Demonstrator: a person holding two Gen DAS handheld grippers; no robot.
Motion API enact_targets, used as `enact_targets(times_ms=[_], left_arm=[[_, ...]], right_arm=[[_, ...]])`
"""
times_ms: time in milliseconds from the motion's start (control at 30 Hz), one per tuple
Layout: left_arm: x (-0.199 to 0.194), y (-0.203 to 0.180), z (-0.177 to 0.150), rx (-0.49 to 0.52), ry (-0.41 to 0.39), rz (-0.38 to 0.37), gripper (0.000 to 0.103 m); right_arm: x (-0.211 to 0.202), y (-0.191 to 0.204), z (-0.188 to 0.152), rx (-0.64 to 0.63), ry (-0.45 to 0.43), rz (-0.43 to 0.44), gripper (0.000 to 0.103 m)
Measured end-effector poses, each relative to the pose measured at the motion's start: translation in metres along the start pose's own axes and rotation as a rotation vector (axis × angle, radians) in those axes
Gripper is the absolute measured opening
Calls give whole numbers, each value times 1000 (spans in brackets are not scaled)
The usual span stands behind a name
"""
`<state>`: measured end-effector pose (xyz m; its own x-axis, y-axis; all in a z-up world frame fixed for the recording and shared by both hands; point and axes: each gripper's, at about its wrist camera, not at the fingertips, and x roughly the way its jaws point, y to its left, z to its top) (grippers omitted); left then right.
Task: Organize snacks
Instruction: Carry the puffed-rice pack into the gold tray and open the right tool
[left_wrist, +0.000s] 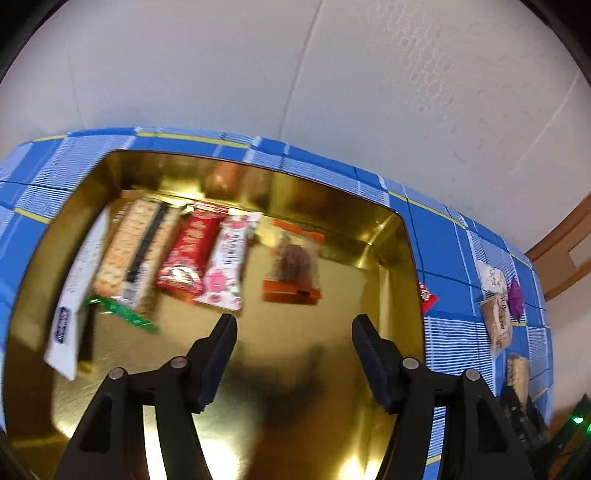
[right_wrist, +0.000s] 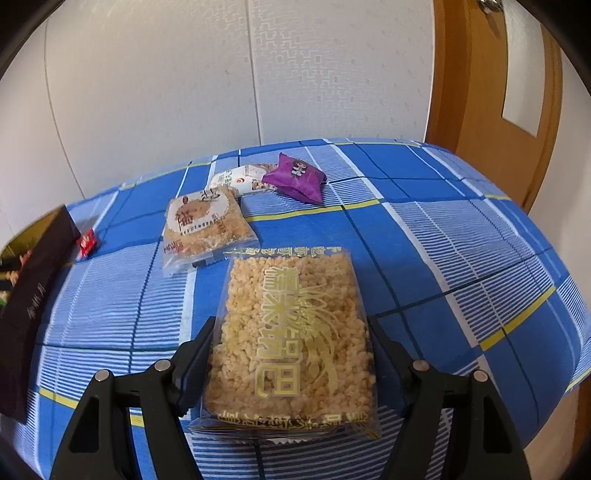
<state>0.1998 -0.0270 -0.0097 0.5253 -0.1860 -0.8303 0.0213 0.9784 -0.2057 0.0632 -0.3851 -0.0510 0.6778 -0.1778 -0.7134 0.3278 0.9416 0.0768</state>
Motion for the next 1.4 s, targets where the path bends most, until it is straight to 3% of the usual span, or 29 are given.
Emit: enact_targets(times_ms=[167, 367, 600, 733, 1000, 1133, 1400], left_arm=[[-23, 10, -14, 3, -82, 62, 66], [-50, 9, -32, 69, -209, 116, 76], [-59, 1, -52, 190, -245, 183, 80], [-60, 12, -63, 206, -252, 229, 86], [-72, 52, -70, 77, -304, 289, 90], [-77, 56, -78, 101, -343, 290, 95], [-76, 51, -88, 161, -323, 310, 95]], right_arm=[[-3, -14, 3, 100, 1, 116, 76], [-7, -20, 0, 176, 6, 197, 76], [-19, -9, -11, 179, -2, 264, 76], [-34, 17, -16, 86, -44, 279, 76], [-52, 83, -9, -50, -24, 352, 76], [-64, 128, 8, -125, -25, 394, 76], [-56, 223, 33, -255, 35, 417, 76]])
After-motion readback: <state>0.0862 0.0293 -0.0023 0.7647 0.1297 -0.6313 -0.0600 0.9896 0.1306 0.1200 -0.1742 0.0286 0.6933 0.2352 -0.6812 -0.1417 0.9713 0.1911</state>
